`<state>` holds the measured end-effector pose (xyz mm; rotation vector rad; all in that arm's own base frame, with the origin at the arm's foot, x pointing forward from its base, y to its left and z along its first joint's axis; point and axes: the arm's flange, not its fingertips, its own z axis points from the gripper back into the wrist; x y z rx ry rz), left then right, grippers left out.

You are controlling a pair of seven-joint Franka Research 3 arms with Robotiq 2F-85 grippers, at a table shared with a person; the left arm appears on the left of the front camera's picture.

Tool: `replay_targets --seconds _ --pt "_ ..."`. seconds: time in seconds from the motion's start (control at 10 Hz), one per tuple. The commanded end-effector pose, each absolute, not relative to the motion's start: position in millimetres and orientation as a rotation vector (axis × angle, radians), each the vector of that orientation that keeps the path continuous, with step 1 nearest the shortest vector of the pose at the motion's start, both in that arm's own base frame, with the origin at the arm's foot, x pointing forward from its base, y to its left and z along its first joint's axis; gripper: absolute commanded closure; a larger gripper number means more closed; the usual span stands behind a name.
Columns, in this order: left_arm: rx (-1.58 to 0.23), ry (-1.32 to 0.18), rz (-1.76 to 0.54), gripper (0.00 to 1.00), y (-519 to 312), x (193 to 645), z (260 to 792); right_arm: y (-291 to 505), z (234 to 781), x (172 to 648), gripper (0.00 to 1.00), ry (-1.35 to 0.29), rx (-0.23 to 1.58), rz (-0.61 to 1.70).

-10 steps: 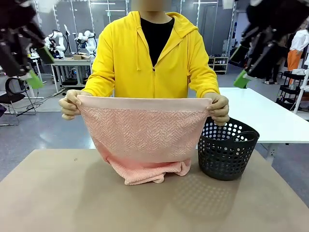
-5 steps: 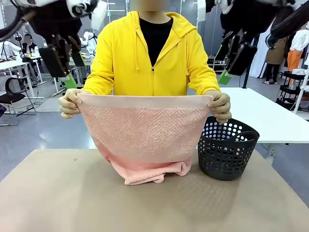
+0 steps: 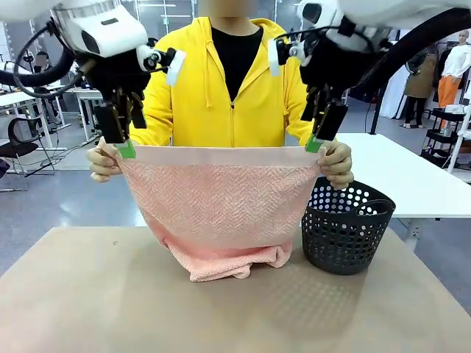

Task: Fold the towel.
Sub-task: Grab the top end of the 100 cm Hotel Towel extended by the human.

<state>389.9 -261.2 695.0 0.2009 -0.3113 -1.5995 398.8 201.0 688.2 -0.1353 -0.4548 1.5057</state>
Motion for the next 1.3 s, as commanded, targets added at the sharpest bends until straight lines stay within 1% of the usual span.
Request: replay_targets --seconds 0.0,0.3,0.6,0.7,0.8,0.9,1.0,1.1,1.2 --pt "0.171 -0.307 -1.599 0.0 -263 399 684 208 684 412 0.0 -0.421 -0.097 1.561" --pt "0.13 -0.257 -1.616 0.0 -258 412 658 222 656 427 0.0 -0.369 -0.044 1.577" --pt "0.069 -0.279 -1.615 0.0 -253 421 639 229 633 433 0.0 -0.324 -0.02 1.585" --pt "0.055 -0.264 -1.614 0.03 -251 422 636 230 629 432 0.0 -0.307 -0.006 1.593" --pt "0.043 -0.259 -1.626 0.27 -252 423 633 231 625 433 0.0 -0.295 -0.001 1.595" --pt "0.039 -0.252 -1.639 0.59 -253 425 630 231 623 435 0.26 -0.294 -0.013 1.584" --pt "0.027 -0.25 -1.639 0.87 -253 426 630 232 622 435 0.6 -0.294 -0.028 1.585" --pt "0.025 -0.247 -1.638 1.0 -252 426 631 232 622 436 0.86 -0.292 -0.029 1.586" --pt "0.023 -0.243 -1.633 1.0 -252 426 631 231 621 436 1.0 -0.289 -0.026 1.581"
